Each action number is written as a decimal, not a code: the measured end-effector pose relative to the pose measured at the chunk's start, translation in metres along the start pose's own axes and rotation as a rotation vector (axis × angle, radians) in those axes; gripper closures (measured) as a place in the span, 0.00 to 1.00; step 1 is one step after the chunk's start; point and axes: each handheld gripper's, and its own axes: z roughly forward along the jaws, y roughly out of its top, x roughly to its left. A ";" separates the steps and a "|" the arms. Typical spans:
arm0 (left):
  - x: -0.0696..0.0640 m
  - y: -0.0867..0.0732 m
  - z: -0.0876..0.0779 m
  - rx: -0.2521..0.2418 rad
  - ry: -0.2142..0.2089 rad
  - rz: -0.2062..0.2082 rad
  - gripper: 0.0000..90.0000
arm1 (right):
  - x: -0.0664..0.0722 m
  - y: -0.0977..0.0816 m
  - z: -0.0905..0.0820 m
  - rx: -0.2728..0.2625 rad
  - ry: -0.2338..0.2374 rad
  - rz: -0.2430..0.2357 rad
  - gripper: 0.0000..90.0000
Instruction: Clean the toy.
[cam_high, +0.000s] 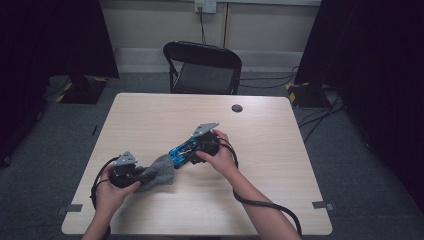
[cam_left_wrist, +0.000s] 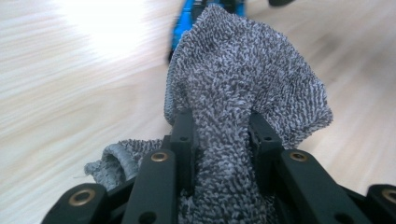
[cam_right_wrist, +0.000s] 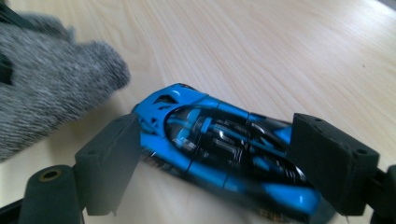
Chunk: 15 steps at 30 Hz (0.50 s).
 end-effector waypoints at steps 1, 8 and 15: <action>0.002 0.000 0.000 0.000 0.003 -0.003 0.76 | 0.000 0.003 0.008 0.014 -0.004 -0.007 0.19; 0.017 -0.005 0.001 0.005 0.039 -0.042 0.76 | -0.001 0.007 0.035 0.083 -0.011 -0.044 0.18; 0.020 -0.008 0.010 0.028 0.032 -0.032 0.73 | -0.003 -0.002 0.039 0.066 -0.041 -0.022 0.12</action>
